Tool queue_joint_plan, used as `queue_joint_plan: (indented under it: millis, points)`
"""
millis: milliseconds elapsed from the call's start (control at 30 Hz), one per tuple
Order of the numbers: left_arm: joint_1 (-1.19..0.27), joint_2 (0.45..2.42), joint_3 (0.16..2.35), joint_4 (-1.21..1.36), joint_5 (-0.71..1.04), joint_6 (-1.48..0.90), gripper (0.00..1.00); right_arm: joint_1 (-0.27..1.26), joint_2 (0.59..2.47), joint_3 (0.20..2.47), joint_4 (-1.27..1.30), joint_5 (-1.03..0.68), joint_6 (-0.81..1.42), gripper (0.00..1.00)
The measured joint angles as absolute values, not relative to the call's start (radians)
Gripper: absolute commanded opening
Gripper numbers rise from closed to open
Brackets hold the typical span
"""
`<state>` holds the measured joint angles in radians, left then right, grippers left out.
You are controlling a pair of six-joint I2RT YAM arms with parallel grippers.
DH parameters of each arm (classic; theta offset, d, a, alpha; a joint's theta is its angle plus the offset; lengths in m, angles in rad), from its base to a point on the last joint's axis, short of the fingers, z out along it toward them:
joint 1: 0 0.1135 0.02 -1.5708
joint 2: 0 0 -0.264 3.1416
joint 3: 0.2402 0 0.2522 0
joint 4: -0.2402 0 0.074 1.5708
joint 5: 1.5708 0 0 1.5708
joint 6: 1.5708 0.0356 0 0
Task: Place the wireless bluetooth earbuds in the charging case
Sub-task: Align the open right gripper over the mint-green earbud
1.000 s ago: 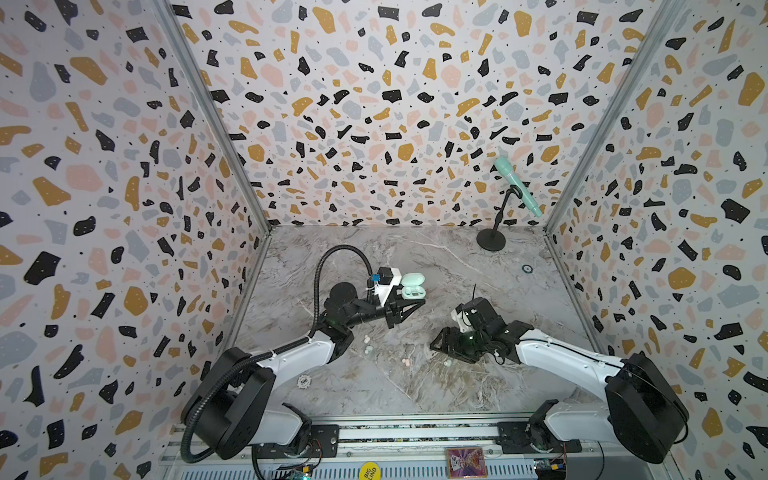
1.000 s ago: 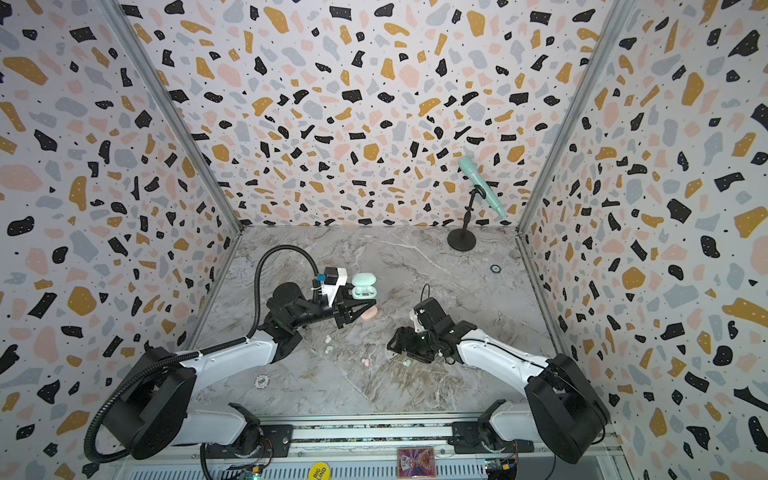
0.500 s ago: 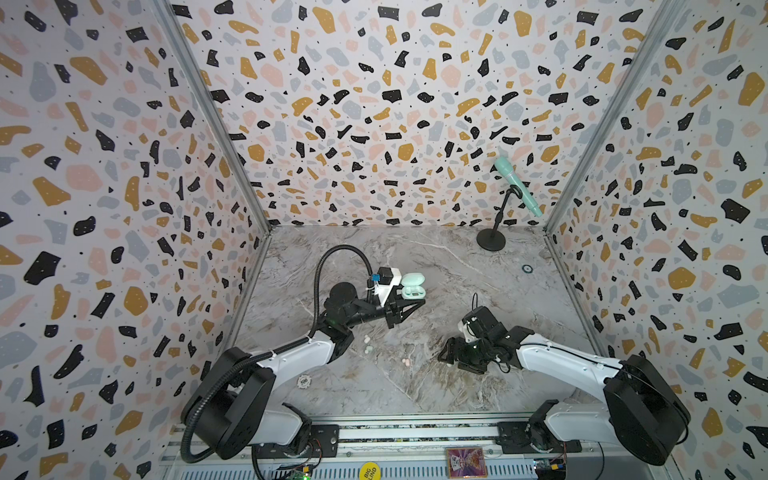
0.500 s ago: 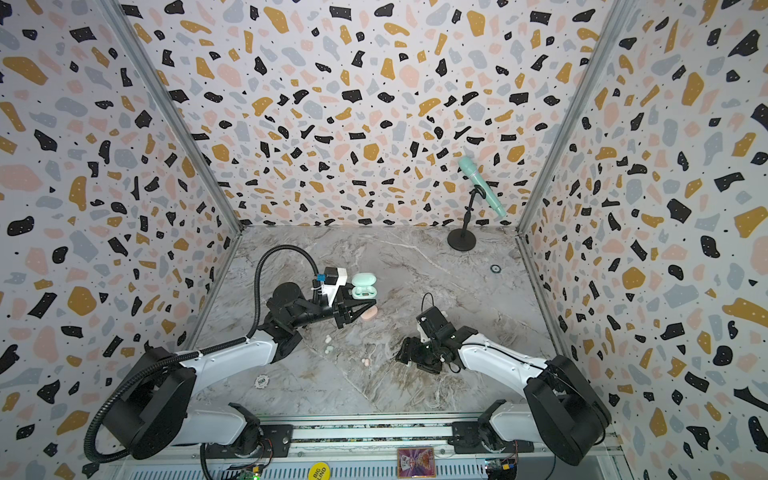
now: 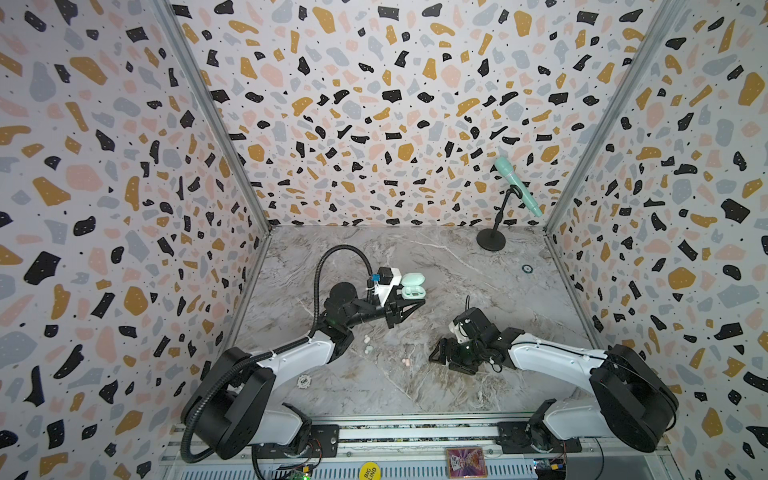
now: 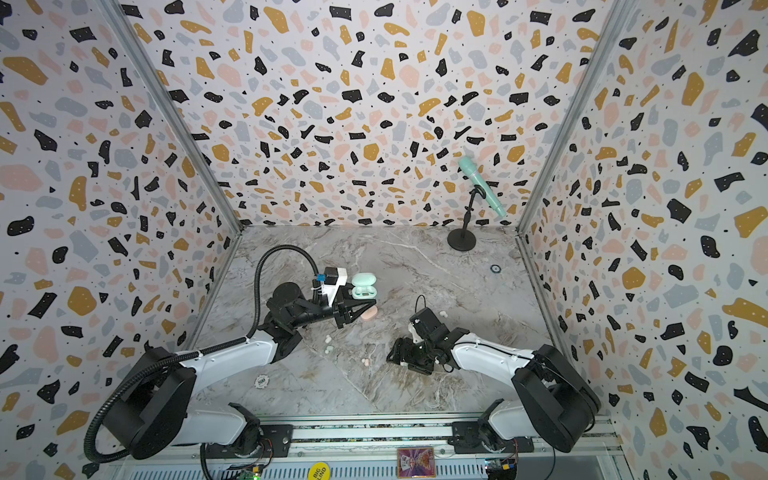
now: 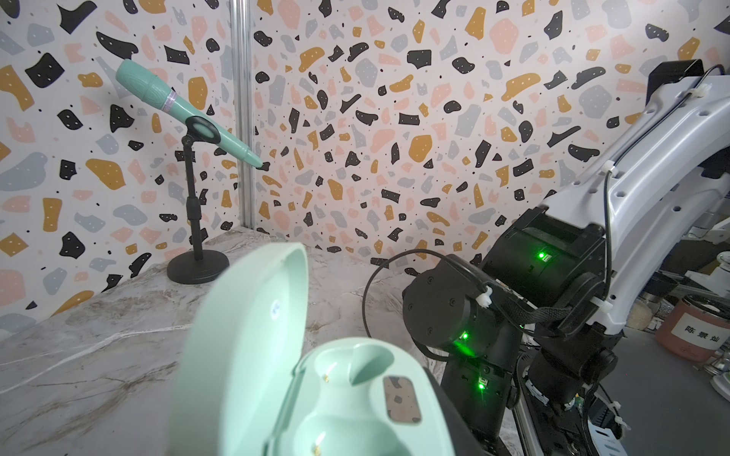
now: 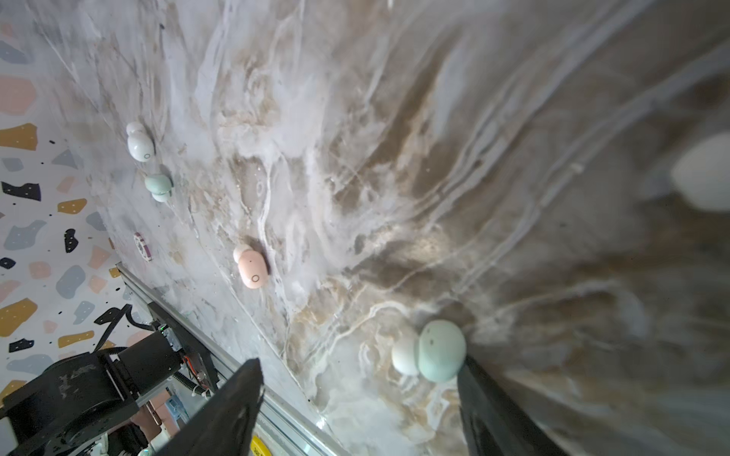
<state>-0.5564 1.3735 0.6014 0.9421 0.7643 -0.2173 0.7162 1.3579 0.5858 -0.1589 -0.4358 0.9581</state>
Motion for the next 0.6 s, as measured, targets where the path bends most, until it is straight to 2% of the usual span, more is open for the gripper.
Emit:
queue_joint_plan:
  millis: [500,600]
  points:
    - [-0.556,1.370,0.601,0.941,0.760,-0.217,0.42,0.725,1.346,0.621,-0.154,-0.429,0.963,0.79]
    - [-0.556,1.370,0.601,0.941,0.760,-0.217,0.43,0.725,1.347,0.621,-0.167,-0.414,0.963,0.75]
